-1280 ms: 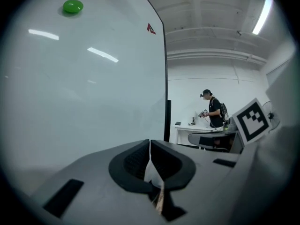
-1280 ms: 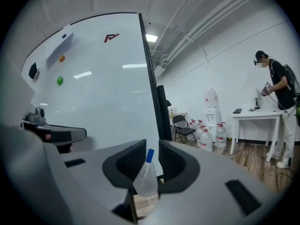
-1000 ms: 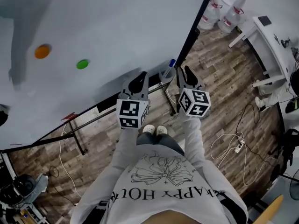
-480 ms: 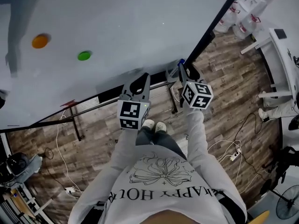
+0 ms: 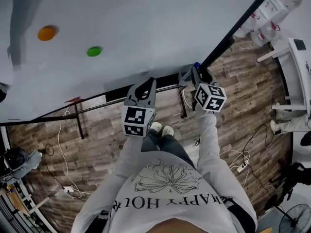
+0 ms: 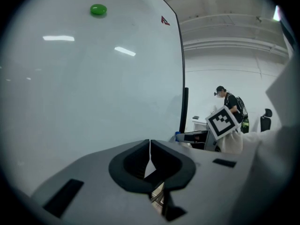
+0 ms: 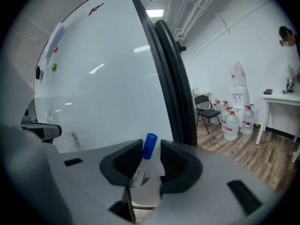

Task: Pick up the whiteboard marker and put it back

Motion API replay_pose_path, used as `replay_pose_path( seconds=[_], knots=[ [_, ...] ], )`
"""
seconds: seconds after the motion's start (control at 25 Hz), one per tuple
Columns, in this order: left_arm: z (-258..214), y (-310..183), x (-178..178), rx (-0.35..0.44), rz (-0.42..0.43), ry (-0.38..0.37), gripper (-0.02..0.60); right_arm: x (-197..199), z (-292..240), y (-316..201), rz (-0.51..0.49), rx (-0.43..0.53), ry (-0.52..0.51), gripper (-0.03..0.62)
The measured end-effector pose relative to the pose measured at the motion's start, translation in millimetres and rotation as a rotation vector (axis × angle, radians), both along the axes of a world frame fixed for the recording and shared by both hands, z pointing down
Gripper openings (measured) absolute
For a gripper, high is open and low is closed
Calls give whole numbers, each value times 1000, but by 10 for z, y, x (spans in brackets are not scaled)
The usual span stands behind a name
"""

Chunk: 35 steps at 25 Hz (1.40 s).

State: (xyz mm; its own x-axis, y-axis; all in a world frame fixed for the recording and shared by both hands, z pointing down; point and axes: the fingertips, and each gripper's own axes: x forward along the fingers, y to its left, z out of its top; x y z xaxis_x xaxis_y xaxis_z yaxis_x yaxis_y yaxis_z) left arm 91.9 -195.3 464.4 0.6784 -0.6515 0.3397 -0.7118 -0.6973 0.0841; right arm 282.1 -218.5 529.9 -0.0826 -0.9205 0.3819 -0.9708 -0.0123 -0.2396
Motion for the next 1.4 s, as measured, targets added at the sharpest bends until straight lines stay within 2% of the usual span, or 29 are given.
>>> replay_pose_path(
  seconds=[0.4, 0.68, 1.4],
  knots=[
    [87, 1, -279, -19, -70, -11, 9, -60, 38, -95, -27, -3, -9, 87],
    [25, 3, -409, -6, -105, -4, 9, -151, -47, -70, -41, 28, -74, 66],
    [-334, 94, -395, 49, -68, 73, 9, -162, -721, 201, 7, 163, -10, 60]
  ],
)
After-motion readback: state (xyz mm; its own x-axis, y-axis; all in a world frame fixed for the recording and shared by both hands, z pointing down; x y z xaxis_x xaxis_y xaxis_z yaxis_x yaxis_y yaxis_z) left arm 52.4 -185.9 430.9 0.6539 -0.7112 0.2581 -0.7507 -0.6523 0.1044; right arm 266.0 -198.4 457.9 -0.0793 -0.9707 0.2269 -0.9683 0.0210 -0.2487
